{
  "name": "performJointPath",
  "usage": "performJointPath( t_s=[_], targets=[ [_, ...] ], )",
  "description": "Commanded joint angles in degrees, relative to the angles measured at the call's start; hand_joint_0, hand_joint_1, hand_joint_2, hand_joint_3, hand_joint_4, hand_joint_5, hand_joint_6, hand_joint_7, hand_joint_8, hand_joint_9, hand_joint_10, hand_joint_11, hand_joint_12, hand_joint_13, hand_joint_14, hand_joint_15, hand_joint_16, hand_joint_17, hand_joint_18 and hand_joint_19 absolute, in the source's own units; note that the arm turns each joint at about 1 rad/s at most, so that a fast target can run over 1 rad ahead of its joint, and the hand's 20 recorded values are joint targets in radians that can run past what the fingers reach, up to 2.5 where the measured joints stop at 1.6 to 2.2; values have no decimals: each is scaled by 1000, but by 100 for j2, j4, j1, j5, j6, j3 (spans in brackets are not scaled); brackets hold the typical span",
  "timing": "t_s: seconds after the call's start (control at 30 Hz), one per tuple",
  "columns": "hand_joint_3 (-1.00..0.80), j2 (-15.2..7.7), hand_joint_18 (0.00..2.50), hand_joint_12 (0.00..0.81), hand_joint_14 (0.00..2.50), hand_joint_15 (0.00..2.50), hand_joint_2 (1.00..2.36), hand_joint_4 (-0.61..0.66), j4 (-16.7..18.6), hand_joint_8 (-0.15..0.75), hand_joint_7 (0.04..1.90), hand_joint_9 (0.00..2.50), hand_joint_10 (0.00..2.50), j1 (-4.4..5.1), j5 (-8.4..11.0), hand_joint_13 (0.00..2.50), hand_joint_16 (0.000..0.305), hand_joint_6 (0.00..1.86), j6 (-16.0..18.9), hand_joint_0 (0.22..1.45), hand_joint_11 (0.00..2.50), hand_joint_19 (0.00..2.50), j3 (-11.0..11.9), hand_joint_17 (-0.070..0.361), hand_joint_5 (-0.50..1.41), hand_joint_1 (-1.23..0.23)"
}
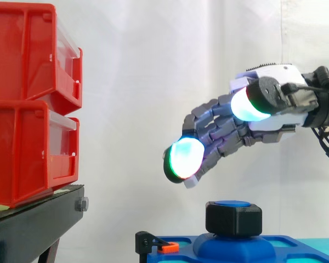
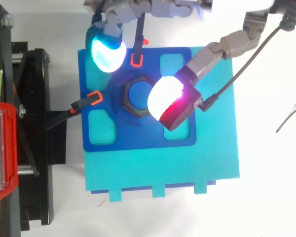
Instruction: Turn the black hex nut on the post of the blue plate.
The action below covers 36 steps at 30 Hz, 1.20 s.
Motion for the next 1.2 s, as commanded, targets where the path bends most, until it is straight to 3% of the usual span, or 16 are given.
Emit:
performJointPath(
  t_s=[0.0, 0.1, 0.17, 0.37, 0.47, 0.53, 0.7, 1.17],
  targets=[
    [-500, -4, 362, 568, 4, 451, 1000, 417, -25, 450, 820, 302, 0, 39, 4, 452, 67, 504, 2, 459, 37, 346, 60, 151, -251, -458],
    [-500, -4, 362, 567, 4, 454, 1000, 413, -7, 450, 817, 302, 0, 83, 48, 451, 67, 503, -15, 460, 32, 346, 60, 151, -251, -460],
    [-500, -4, 363, 567, 4, 452, 1000, 410, 1, 450, 816, 303, 0, 153, 197, 451, 67, 504, -24, 459, 21, 346, 52, 151, -251, -462],
    [-500, -4, 362, 565, 4, 452, 1000, 409, 28, 449, 816, 302, 0, 232, 382, 450, 67, 503, -121, 461, 21, 342, -10, 151, -251, -461],
    [-500, -4, 360, 565, 4, 457, 1000, 408, 177, 448, 812, 301, 2, 276, 435, 453, 67, 503, -121, 462, 30, 347, -203, 150, -251, -462],
    [-500, -4, 360, 564, 4, 452, 1000, 409, 511, 449, 812, 302, 0, 329, 470, 451, 67, 504, -77, 462, 29, 346, -405, 150, -252, -461],
    [-500, -4, 360, 566, 5, 456, 1000, 410, 740, 449, 812, 303, 0, 364, 487, 453, 67, 503, -51, 462, 32, 356, -572, 151, -252, -462],
    [-500, -4, 370, 568, 4, 467, 1000, 411, 608, 449, 809, 305, 2, 373, 496, 456, 67, 503, -33, 465, 40, 348, -581, 150, -252, -462]
  ],
)
